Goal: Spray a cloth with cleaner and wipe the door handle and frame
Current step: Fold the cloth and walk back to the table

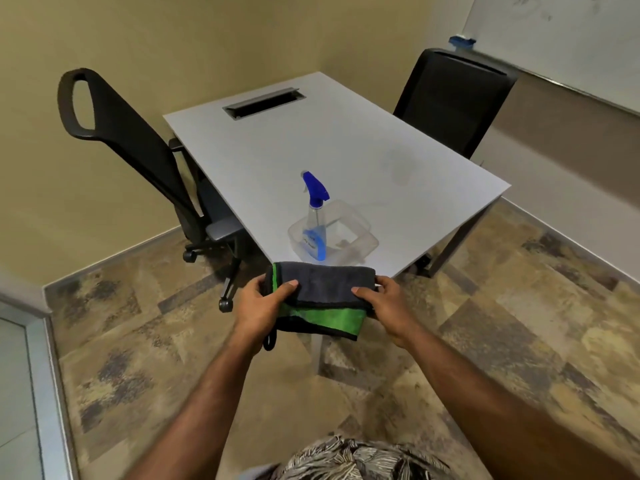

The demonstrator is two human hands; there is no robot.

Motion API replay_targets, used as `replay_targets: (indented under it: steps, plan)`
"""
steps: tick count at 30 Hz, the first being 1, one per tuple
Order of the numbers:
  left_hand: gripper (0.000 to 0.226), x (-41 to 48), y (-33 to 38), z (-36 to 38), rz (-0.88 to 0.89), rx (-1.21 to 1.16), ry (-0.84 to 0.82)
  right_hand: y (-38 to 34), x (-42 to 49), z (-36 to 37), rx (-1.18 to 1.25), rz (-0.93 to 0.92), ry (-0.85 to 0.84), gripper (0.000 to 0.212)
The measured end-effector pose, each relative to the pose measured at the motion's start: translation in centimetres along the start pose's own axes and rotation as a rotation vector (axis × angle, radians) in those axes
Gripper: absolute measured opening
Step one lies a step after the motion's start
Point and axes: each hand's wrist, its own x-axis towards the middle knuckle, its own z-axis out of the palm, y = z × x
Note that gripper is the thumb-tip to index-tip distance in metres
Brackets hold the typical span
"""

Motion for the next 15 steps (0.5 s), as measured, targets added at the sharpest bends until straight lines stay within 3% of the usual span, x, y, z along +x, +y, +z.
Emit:
replay_targets:
  steps: [6, 15]
  plan:
    - [0.072, 2.1, 2.4, 5.0, 0.166, 0.159, 0.028, -1.0, 2.8, 0.3, 0.043, 0.034, 0.101, 0.061]
    - [0.084, 5.1, 3.6, 10.5, 0.509, 0.586, -0.231, -3.1, 5.9, 0.6, 0.335, 0.153, 0.015, 0.052]
